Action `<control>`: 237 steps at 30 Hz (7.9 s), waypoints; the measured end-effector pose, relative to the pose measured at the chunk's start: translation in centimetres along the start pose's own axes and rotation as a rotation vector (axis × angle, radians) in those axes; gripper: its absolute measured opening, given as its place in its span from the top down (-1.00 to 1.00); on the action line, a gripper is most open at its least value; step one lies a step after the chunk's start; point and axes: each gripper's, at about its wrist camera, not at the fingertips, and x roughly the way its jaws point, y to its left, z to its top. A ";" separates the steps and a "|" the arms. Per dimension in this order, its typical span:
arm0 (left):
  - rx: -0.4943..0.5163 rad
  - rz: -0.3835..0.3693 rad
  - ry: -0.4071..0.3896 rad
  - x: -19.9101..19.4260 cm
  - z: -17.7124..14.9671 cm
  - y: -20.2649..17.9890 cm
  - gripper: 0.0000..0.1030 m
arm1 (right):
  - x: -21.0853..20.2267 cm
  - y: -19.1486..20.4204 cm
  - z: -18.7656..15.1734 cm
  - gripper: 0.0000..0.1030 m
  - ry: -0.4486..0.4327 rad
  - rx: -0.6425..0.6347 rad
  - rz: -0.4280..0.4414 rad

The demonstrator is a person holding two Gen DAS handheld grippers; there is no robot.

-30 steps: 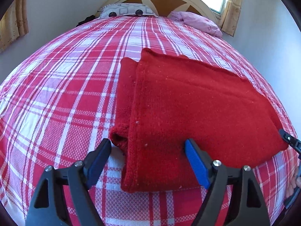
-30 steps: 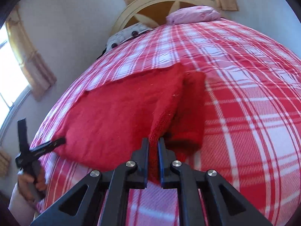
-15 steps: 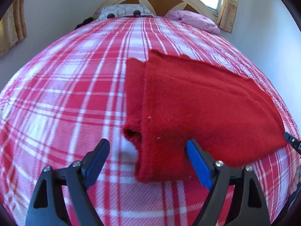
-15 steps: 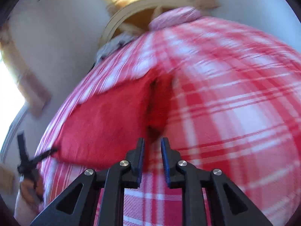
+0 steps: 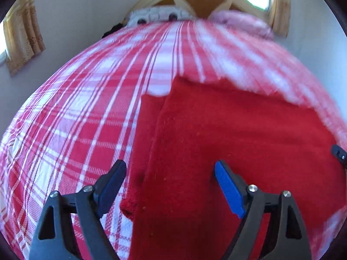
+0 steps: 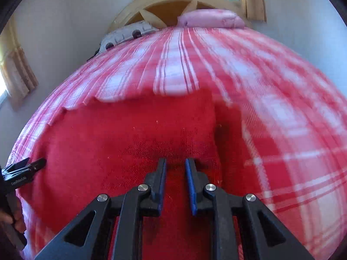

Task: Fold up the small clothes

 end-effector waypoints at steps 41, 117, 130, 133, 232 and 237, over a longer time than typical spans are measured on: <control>-0.441 -0.331 0.017 -2.8 -4.6 3.4 0.54 | -0.7 -1.3 -0.5 0.62 -0.045 0.051 0.068; -0.019 -0.380 -0.430 -13.2 -2.9 -9.7 0.60 | 0.7 5.4 14.0 0.66 0.258 0.062 0.569; 0.327 -0.442 -0.354 -13.3 -6.2 -23.8 0.74 | 2.0 -9.4 8.0 0.76 0.209 0.244 0.482; 0.350 -0.448 -0.319 -12.8 -7.0 -24.5 0.74 | 2.9 -10.6 6.7 0.78 0.209 0.261 0.457; 0.163 -0.174 -0.078 -4.3 3.0 -14.8 -0.92 | -3.8 -7.2 3.6 -0.53 -0.077 0.173 0.079; 0.156 -0.219 -0.007 -2.2 2.8 -15.3 -0.96 | -1.0 -8.5 1.5 -0.53 0.029 0.214 0.094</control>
